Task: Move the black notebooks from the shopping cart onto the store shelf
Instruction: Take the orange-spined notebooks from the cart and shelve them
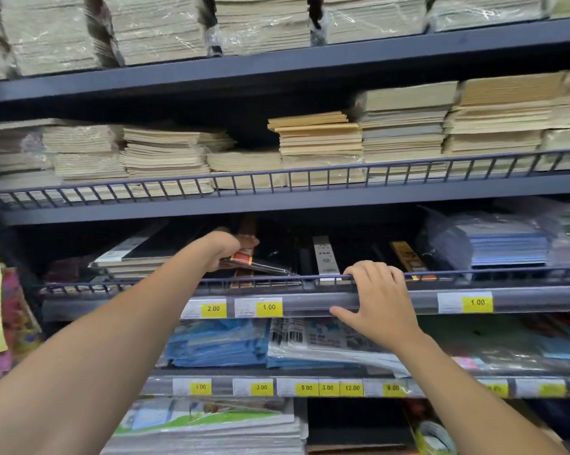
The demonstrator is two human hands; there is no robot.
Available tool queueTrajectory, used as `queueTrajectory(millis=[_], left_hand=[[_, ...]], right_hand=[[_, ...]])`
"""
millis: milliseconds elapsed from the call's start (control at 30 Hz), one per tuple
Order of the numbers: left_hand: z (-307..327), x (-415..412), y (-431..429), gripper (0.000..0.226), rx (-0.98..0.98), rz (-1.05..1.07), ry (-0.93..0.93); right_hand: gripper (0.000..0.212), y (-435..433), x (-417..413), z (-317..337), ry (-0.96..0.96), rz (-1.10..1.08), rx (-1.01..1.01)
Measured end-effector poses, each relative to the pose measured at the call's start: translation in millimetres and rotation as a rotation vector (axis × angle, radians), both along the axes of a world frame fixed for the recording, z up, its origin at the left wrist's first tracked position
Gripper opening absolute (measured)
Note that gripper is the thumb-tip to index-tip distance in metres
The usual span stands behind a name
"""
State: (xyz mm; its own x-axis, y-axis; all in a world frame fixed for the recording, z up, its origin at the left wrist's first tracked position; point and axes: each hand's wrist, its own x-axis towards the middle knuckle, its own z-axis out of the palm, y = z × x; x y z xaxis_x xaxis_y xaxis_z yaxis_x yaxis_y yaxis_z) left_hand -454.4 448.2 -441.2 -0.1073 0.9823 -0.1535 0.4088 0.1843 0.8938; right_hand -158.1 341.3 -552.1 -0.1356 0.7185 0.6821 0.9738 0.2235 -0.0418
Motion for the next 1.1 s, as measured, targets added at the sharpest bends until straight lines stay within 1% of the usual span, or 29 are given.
queueTrajectory(millis=[67, 100, 200, 300, 333, 433, 667, 833, 900, 967, 1033, 1100], left_hand=[[-3, -1, 6, 0.055, 0.03, -0.016, 0.139], [-4, -2, 7, 0.056, 0.045, -0.024, 0.191], [-5, 2, 5, 0.053, 0.043, -0.016, 0.278], [-8, 5, 1, 0.044, 0.031, -0.019, 0.407], [-9, 5, 0, 0.045, 0.027, -0.011, 0.447], [-12, 4, -1, 0.059, 0.037, -0.021, 0.553], [-19, 0, 2, 0.078, 0.042, -0.036, 0.723], [-22, -4, -5, 0.086, 0.092, 0.008, 0.694], [-22, -7, -15, 0.083, 0.17, 0.023, 0.709], [-28, -9, -32, 0.07, 0.304, 0.078, 0.74], [-41, -11, -55, 0.055, 0.494, 0.134, 0.78], [-62, -14, -76, 0.042, 0.713, 0.136, 0.793]], right_hand=[[0.061, 0, -1, 0, 0.003, -0.003, 0.0], [0.061, 0, -1, 0, 0.001, -0.005, -0.003], [0.061, 0, -1, 0, -0.003, -0.013, -0.003], [0.059, 0, -1, -1, 0.007, 0.001, 0.017], [0.059, 0, -1, -1, 0.01, 0.007, 0.024], [0.059, 0, 0, -1, 0.012, 0.009, 0.027], [0.06, 0, -1, -2, 0.007, 0.006, 0.016], [0.061, 0, -1, -2, 0.009, 0.005, 0.017], [0.062, 0, -1, -2, -0.001, -0.001, 0.014], [0.062, 0, -2, -2, -0.002, -0.005, 0.012], [0.062, 0, -2, -2, -0.001, -0.007, 0.013], [0.062, -1, -3, -2, 0.003, -0.011, 0.016]])
